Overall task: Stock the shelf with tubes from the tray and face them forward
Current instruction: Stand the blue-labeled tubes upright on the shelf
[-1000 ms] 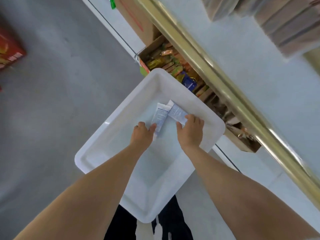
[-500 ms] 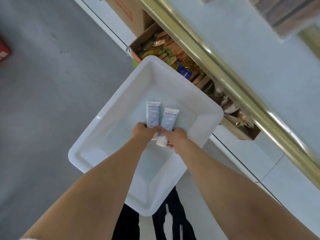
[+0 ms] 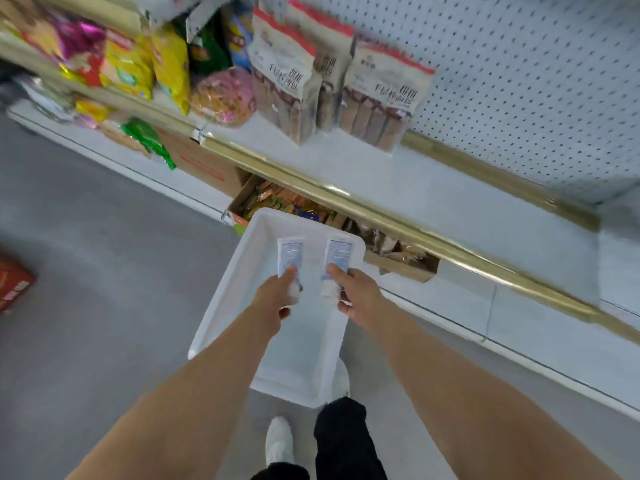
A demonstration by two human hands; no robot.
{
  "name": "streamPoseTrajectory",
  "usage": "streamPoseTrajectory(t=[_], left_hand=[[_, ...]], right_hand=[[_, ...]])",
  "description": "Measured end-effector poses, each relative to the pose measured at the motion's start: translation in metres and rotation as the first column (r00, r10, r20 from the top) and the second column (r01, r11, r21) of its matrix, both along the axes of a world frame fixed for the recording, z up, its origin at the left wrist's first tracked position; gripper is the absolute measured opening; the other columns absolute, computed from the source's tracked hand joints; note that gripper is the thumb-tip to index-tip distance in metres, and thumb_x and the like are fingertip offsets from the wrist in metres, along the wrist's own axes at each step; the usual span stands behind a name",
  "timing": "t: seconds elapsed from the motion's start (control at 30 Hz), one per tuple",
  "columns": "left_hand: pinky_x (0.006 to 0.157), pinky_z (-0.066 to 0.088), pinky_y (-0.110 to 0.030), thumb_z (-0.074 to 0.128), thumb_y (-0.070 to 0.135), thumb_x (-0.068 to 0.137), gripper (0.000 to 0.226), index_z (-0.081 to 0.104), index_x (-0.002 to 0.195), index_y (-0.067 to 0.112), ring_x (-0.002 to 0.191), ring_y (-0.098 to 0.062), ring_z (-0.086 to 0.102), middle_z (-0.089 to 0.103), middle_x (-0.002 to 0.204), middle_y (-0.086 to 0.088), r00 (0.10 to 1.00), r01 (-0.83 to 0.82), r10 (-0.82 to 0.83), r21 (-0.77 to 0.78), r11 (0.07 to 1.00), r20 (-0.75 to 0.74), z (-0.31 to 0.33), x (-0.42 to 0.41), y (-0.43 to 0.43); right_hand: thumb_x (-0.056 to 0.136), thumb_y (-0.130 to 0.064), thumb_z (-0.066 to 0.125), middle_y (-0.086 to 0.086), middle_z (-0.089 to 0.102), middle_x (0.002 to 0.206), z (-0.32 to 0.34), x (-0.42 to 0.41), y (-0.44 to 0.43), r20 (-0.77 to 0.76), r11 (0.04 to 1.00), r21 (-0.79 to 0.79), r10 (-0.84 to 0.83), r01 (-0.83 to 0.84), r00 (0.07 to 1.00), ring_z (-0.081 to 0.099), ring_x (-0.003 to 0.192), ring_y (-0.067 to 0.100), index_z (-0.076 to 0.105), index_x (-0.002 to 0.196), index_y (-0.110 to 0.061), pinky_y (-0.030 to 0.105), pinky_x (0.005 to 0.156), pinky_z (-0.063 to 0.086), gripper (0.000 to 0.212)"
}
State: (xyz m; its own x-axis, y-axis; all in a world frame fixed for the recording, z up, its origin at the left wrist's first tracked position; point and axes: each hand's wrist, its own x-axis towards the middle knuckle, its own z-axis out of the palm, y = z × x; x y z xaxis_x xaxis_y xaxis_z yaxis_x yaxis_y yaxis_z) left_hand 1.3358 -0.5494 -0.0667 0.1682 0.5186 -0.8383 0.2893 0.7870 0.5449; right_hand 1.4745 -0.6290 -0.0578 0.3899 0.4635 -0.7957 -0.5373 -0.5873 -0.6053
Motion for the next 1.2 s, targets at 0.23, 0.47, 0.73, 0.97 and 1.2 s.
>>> streamPoseTrajectory(t=[0.23, 0.47, 0.73, 0.97, 1.2], left_hand=[[0.066, 0.039, -0.030, 0.057, 0.052, 0.091, 0.037, 0.059, 0.102, 0.017, 0.079, -0.020, 0.051, 0.063, 0.096, -0.005, 0.934, 0.230, -0.286, 0.253, 0.940, 0.215, 0.143, 0.068, -0.034], [0.071, 0.048, -0.031, 0.067, 0.030, 0.089, 0.032, 0.056, 0.117, 0.018, 0.090, -0.021, 0.065, 0.068, 0.113, -0.005, 0.717, 0.310, -0.547, 0.506, 0.805, 0.431, 0.258, 0.163, -0.106], [0.065, 0.050, -0.029, 0.075, 0.019, 0.082, 0.035, 0.060, 0.114, 0.015, 0.092, -0.029, 0.069, 0.071, 0.108, -0.011, 0.567, 0.280, -0.692, 0.685, 0.672, 0.447, 0.357, 0.291, -0.218], [0.084, 0.055, -0.039, 0.077, 0.017, 0.081, 0.032, 0.060, 0.108, 0.019, 0.093, -0.022, 0.068, 0.070, 0.104, -0.005, 0.508, 0.223, -0.731, 0.751, 0.622, 0.455, 0.401, 0.418, -0.339], [0.081, 0.054, -0.035, 0.078, 0.021, 0.079, 0.033, 0.059, 0.105, 0.024, 0.092, -0.020, 0.066, 0.068, 0.100, 0.002, 0.685, 0.091, -0.655, 0.855, 0.511, 0.319, 0.418, 0.509, -0.385]], right_hand=[[0.091, -0.033, 0.068, -0.001, 0.061, 0.067, 0.157, 0.043, -0.077, 0.107, 0.917, 0.338, -0.263, 0.214, 0.959, 0.052, 0.042, 0.005, 0.057, 0.112, -0.012, 0.019, 0.045, 0.041, 0.031], [0.087, -0.035, 0.071, 0.000, 0.070, 0.099, 0.268, 0.094, -0.175, 0.282, 0.809, 0.522, -0.462, 0.269, 0.841, 0.065, 0.079, 0.013, 0.059, 0.117, -0.020, 0.024, 0.060, 0.047, 0.035], [0.084, -0.028, 0.076, 0.007, 0.075, 0.096, 0.346, 0.202, -0.306, 0.429, 0.700, 0.654, -0.655, 0.286, 0.622, 0.068, 0.081, 0.022, 0.063, 0.108, -0.016, 0.031, 0.067, 0.054, 0.030], [0.081, -0.025, 0.079, 0.002, 0.075, 0.090, 0.387, 0.338, -0.426, 0.567, 0.672, 0.676, -0.736, 0.301, 0.369, 0.072, 0.084, 0.021, 0.065, 0.097, -0.023, 0.044, 0.076, 0.061, 0.021], [0.079, -0.033, 0.079, -0.006, 0.074, 0.086, 0.406, 0.438, -0.469, 0.723, 0.760, 0.587, -0.647, 0.280, 0.241, 0.070, 0.081, 0.015, 0.068, 0.089, -0.026, 0.034, 0.071, 0.057, 0.017]])
